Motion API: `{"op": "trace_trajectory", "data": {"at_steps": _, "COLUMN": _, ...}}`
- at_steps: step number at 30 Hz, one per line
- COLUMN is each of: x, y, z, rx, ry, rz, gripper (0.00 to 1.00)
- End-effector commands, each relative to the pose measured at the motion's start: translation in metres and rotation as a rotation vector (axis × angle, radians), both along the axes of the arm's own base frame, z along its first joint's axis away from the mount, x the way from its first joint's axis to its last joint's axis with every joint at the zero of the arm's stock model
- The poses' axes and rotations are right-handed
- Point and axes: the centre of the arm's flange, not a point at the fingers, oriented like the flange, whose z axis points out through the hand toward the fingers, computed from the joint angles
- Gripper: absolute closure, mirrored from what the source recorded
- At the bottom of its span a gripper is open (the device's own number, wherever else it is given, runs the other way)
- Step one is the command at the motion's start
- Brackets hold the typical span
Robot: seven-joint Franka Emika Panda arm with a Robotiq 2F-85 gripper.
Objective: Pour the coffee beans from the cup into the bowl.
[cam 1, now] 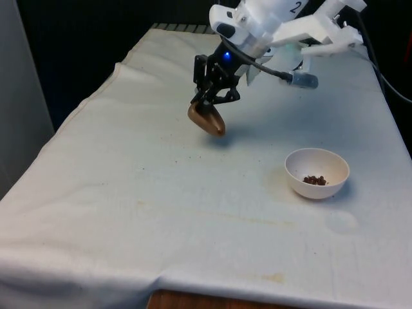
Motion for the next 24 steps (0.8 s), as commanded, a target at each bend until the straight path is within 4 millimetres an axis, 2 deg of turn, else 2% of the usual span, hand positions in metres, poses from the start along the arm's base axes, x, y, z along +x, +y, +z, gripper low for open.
{"op": "trace_trajectory", "data": {"at_steps": 1, "x": -0.001, "y": 0.000, "z": -0.001, "rx": 0.027, "ry": -0.007, "rz": -0.004, "gripper": 1.00}}
{"op": "trace_trajectory", "data": {"at_steps": 24, "x": -0.001, "y": -0.014, "z": -0.013, "rx": 0.155, "ry": -0.077, "rz": -0.052, "gripper": 1.00}}
